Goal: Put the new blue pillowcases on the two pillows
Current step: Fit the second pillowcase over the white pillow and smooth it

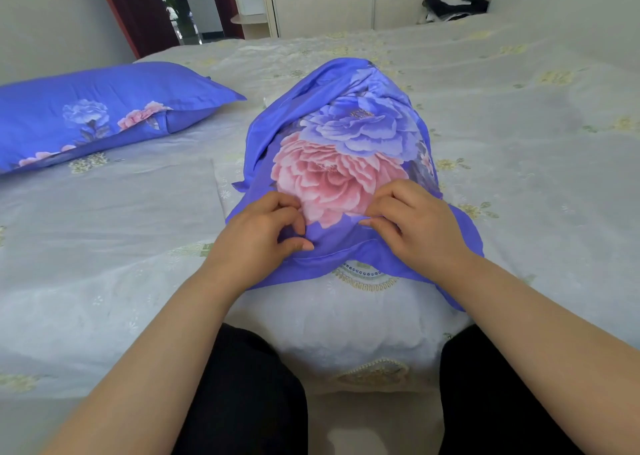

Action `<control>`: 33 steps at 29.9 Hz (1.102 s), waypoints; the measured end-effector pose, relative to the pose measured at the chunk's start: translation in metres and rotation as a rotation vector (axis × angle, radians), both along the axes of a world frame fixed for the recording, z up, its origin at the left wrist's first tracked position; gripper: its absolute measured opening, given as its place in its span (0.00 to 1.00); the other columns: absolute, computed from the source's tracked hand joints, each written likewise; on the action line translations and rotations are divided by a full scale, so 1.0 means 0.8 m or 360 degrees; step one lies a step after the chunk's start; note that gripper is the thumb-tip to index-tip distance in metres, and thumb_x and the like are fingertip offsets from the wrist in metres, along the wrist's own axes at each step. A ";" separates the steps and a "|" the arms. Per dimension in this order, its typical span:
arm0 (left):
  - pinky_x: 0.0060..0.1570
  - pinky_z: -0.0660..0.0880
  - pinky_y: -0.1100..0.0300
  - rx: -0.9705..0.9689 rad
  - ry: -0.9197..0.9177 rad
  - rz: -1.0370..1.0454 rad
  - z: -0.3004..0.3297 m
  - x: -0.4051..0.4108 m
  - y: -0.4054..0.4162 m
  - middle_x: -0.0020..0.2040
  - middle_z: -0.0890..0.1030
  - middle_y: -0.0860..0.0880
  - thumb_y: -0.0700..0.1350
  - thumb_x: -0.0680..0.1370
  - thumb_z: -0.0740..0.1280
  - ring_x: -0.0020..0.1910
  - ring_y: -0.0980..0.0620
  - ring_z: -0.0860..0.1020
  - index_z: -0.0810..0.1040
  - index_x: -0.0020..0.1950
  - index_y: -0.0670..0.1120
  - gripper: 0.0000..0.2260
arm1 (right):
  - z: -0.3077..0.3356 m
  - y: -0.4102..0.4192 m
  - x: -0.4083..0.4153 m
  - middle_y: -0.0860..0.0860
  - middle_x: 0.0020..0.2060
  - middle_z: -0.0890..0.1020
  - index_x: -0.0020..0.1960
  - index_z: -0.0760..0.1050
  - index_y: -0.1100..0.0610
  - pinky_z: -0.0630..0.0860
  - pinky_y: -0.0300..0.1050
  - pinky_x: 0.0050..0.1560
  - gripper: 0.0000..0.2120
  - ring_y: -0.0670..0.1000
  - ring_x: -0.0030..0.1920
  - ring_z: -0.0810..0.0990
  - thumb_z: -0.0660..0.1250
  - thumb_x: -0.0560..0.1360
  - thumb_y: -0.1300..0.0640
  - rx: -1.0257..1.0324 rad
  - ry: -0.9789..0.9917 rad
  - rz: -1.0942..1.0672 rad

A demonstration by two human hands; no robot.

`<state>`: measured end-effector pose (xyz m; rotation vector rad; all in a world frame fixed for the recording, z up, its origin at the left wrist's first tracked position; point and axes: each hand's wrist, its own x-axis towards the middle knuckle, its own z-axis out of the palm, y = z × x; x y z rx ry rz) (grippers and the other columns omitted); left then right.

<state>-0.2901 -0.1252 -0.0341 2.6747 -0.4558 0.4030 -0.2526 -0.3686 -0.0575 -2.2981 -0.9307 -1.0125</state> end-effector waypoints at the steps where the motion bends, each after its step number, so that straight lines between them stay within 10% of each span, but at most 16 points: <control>1: 0.45 0.68 0.62 0.0024 0.0007 0.0051 -0.004 -0.002 -0.002 0.56 0.73 0.62 0.52 0.70 0.73 0.48 0.57 0.75 0.78 0.42 0.51 0.07 | -0.001 0.002 -0.004 0.50 0.41 0.79 0.41 0.79 0.58 0.72 0.43 0.35 0.11 0.53 0.41 0.78 0.65 0.77 0.52 0.0014 -0.0038 0.0021; 17: 0.35 0.65 0.58 0.0146 0.0185 0.0170 -0.020 -0.011 -0.008 0.42 0.75 0.54 0.44 0.78 0.62 0.38 0.49 0.73 0.69 0.42 0.50 0.05 | -0.006 0.020 -0.021 0.47 0.42 0.82 0.42 0.78 0.54 0.76 0.43 0.31 0.13 0.52 0.43 0.80 0.60 0.77 0.49 -0.0059 0.0169 -0.0101; 21: 0.35 0.66 0.58 0.0100 0.0210 0.0162 -0.024 -0.018 -0.012 0.44 0.78 0.54 0.49 0.79 0.62 0.39 0.48 0.74 0.69 0.50 0.48 0.06 | -0.013 0.035 -0.029 0.50 0.30 0.77 0.41 0.73 0.57 0.67 0.42 0.23 0.14 0.56 0.30 0.76 0.55 0.77 0.49 -0.0163 0.0255 -0.0319; 27: 0.40 0.68 0.57 0.0140 0.0423 0.0167 -0.035 -0.008 -0.020 0.45 0.80 0.55 0.51 0.78 0.64 0.46 0.51 0.76 0.77 0.53 0.50 0.07 | 0.000 0.038 -0.012 0.47 0.36 0.78 0.44 0.72 0.53 0.71 0.48 0.43 0.07 0.53 0.40 0.76 0.60 0.79 0.52 0.0100 0.1082 -0.0126; 33: 0.43 0.72 0.56 0.0106 0.0473 0.0146 -0.012 -0.001 0.000 0.41 0.80 0.53 0.49 0.80 0.62 0.41 0.51 0.74 0.79 0.44 0.49 0.09 | 0.001 0.036 0.007 0.46 0.38 0.77 0.43 0.70 0.52 0.70 0.46 0.44 0.07 0.51 0.42 0.75 0.60 0.79 0.51 0.0074 0.1260 -0.0121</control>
